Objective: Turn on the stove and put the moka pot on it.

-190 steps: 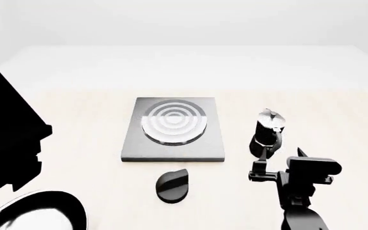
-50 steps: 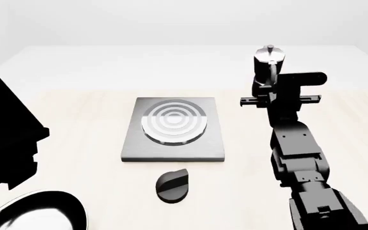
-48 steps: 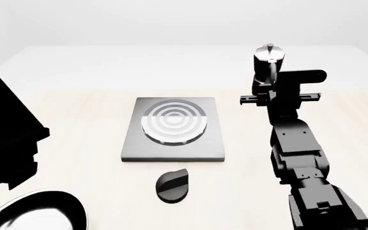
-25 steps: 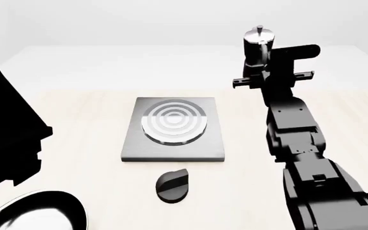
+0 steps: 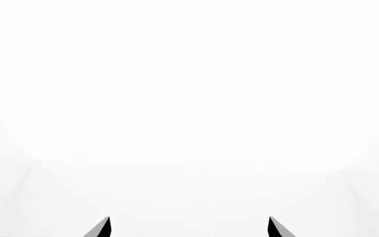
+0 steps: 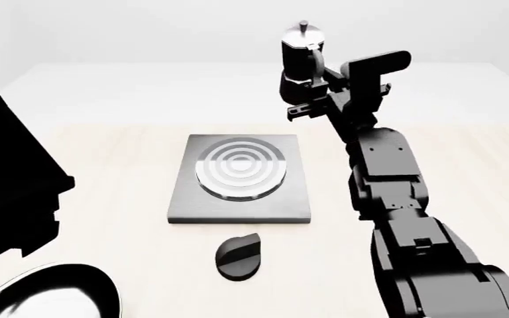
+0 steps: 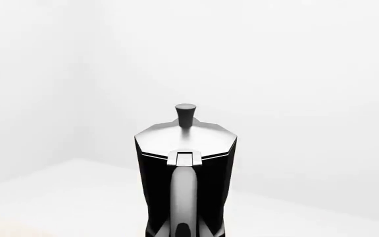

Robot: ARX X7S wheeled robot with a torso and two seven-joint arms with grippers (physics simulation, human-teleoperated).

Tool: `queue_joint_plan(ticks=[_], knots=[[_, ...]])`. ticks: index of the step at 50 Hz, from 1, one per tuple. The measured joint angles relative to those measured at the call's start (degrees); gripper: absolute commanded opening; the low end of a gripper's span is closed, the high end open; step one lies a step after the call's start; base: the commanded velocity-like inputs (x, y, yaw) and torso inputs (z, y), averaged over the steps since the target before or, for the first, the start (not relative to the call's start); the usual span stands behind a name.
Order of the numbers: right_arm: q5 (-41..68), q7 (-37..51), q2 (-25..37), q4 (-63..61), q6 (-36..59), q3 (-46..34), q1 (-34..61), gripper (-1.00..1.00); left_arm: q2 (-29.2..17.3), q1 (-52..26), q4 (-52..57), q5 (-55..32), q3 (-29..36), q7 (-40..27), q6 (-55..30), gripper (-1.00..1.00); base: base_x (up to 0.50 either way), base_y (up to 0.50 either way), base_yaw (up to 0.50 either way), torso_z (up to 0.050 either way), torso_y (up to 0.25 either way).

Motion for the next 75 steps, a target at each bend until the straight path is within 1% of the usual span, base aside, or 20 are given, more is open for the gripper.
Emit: queue_joint_plan(ticks=[12,16,23,39,48,54,59,75], knots=[[0.5,-1.8,-1.6,0.0,-0.5,1.7,-0.8,-1.00,0.0,-0.3,0.2,-0.2,0.2,-0.1,-0.4,1.00,0.00,0.00,0.00,0.001,0.001],[2.7,-1.3,-2.0,0.0,-0.6,-0.1,-1.2,-1.00,0.0,-0.6,0.3,-0.4,0.3,-0.1,-0.6,1.00,0.00,0.00,0.00,0.000,0.002],[12.1,0.9,-2.4,0.0,-1.3,-9.6,-1.8,-1.00,0.1,-1.1,0.3,-0.6,0.5,-0.1,-0.9,1.00,0.00,0.00,0.00,0.000,0.001],[41.9,8.0,-2.8,0.0,-5.5,-42.1,-2.3,-1.00,-0.2,-1.0,0.4,-0.8,0.3,-0.2,-0.7,1.00,0.00,0.00,0.00,0.000,0.001],[54.2,12.2,-2.8,0.0,-7.5,-56.3,-2.0,-1.00,-0.2,-0.7,0.2,-0.6,0.4,-0.2,-0.4,1.00,0.00,0.00,0.00,0.000,0.001],[59.9,14.0,-2.8,-0.1,-8.6,-63.3,-2.2,-1.00,-0.2,-0.4,0.0,-0.5,0.4,-0.2,0.0,1.00,0.00,0.00,0.00,0.002,0.000],[63.6,14.8,-2.8,-0.3,-9.2,-67.6,-2.2,-1.00,-0.2,-0.2,-0.1,-0.4,0.4,-0.2,0.3,1.00,0.00,0.00,0.00,0.000,0.002],[71.9,16.2,-2.8,-2.3,-11.4,-76.3,-3.8,-1.00,-0.1,0.1,-0.6,-0.7,0.5,-0.4,0.2,1.00,0.00,0.00,0.00,0.000,0.001]])
